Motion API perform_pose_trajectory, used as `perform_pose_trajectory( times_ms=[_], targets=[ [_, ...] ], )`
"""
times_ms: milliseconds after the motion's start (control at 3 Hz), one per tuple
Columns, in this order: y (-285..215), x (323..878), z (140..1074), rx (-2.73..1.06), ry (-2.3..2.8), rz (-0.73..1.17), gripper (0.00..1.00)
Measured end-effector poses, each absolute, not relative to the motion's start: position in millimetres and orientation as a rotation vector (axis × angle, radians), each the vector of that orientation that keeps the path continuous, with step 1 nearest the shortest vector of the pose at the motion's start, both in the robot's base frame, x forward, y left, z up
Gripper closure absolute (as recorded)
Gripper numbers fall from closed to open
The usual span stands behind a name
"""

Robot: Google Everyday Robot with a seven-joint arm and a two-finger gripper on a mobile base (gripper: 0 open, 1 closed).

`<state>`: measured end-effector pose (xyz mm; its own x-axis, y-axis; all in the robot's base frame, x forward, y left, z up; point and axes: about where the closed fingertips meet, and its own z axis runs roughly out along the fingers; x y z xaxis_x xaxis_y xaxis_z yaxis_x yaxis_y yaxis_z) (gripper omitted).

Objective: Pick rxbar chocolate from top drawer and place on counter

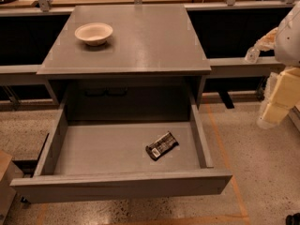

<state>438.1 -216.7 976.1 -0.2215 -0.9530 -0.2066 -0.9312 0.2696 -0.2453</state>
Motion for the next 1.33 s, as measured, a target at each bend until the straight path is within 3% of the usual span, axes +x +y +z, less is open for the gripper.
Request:
perform_pose_trajectory(
  times_ms=[667,1000,1333],
  targets=[
    [-213,448,963,-1.758,2.228,-0.126,0.0],
    [-202,494,936,-1.828,2.173,-0.235,0.0],
    [-202,495,936,-1.828,2.172,-0.237,0.0]
  ],
)
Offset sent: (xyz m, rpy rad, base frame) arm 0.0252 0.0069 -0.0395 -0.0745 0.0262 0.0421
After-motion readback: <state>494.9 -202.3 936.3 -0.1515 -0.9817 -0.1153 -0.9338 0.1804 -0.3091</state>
